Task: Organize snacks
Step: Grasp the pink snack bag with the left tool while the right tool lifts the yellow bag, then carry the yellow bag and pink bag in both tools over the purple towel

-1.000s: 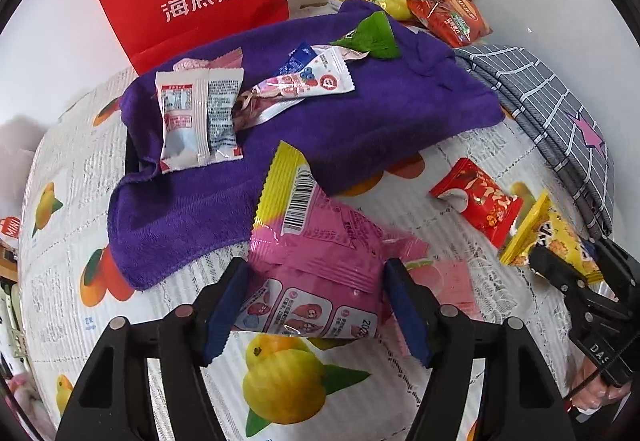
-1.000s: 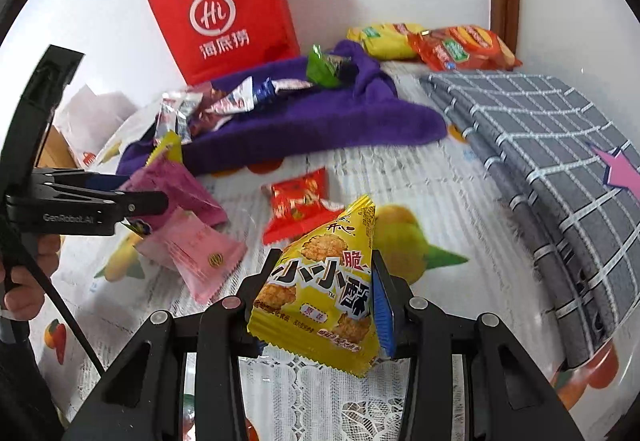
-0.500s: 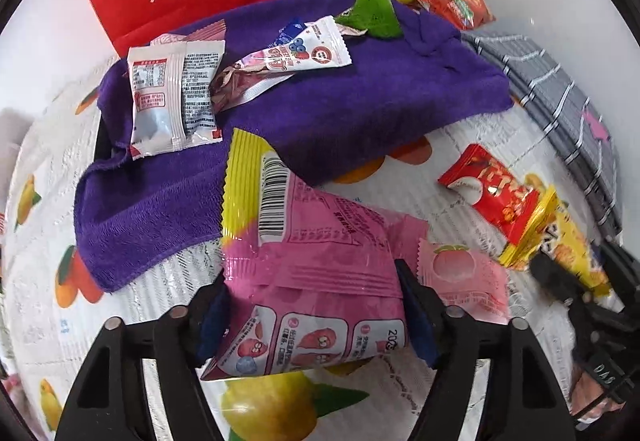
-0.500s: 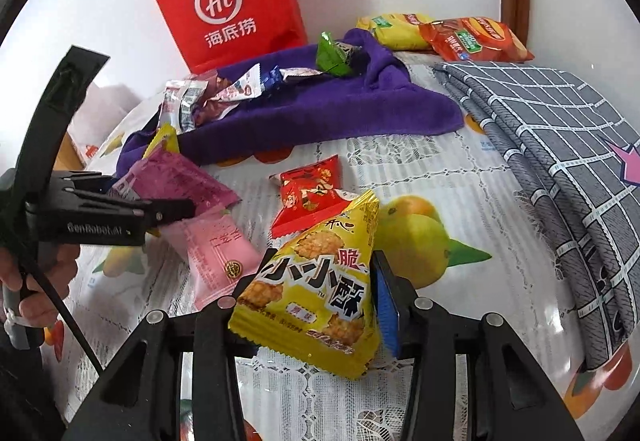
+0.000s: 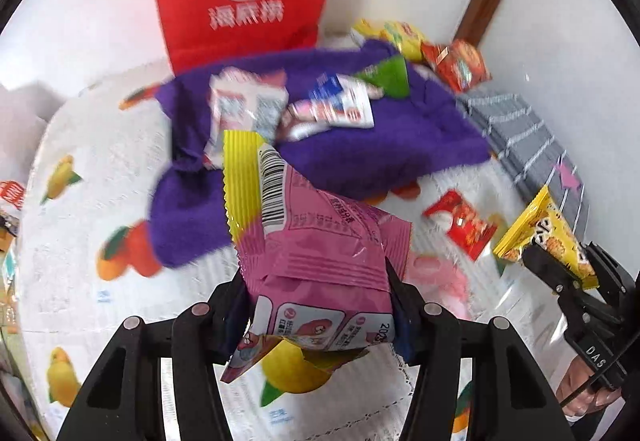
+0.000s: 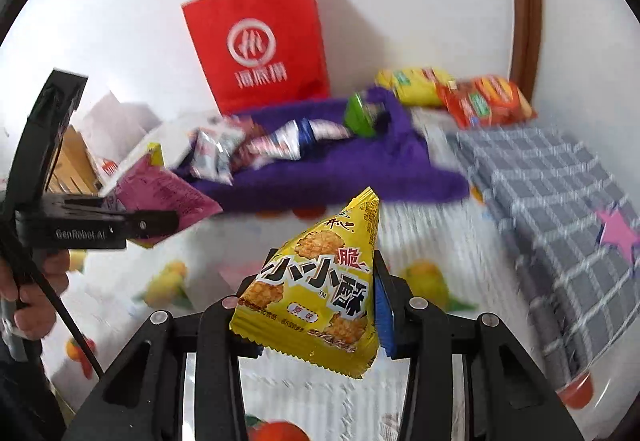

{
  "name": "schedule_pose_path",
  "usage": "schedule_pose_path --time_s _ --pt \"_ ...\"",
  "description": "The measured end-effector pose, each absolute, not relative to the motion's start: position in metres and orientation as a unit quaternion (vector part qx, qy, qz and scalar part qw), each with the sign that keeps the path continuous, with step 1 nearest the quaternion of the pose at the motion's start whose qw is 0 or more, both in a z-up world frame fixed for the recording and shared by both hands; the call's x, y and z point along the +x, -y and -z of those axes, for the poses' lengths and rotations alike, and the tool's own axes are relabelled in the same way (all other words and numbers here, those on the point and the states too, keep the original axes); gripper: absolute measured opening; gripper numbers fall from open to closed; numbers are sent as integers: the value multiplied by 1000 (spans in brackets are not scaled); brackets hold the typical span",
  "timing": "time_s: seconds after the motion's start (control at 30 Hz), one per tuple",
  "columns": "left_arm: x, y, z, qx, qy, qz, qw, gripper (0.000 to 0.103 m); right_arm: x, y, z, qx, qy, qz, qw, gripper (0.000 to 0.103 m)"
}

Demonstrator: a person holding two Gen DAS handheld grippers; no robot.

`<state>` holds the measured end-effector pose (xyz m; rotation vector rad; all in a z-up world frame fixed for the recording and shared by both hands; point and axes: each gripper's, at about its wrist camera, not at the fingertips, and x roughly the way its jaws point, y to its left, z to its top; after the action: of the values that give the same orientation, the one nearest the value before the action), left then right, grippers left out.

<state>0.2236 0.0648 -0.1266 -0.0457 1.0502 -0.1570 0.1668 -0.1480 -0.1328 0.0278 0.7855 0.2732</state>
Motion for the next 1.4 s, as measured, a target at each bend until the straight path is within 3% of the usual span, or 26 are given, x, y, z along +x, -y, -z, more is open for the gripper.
schedule_pose_path --time_s 0.23,0.5,0.87,1.03,1.4 --pt "241 -83 76 -60 -467 68 880 55 208 130 64 13 -335 -145 931 41" --pt "273 -98 33 -70 -424 45 902 56 275 110 20 28 -341 -187 921 41" --pt "326 -106 34 -85 -404 18 910 56 347 102 36 27 -388 -160 907 41" --pt "345 -106 58 -89 -420 19 903 56 376 103 53 43 -412 -155 897 41" --pt "351 -114 71 -96 -432 12 897 56 389 84 79 11 -428 -158 890 41"
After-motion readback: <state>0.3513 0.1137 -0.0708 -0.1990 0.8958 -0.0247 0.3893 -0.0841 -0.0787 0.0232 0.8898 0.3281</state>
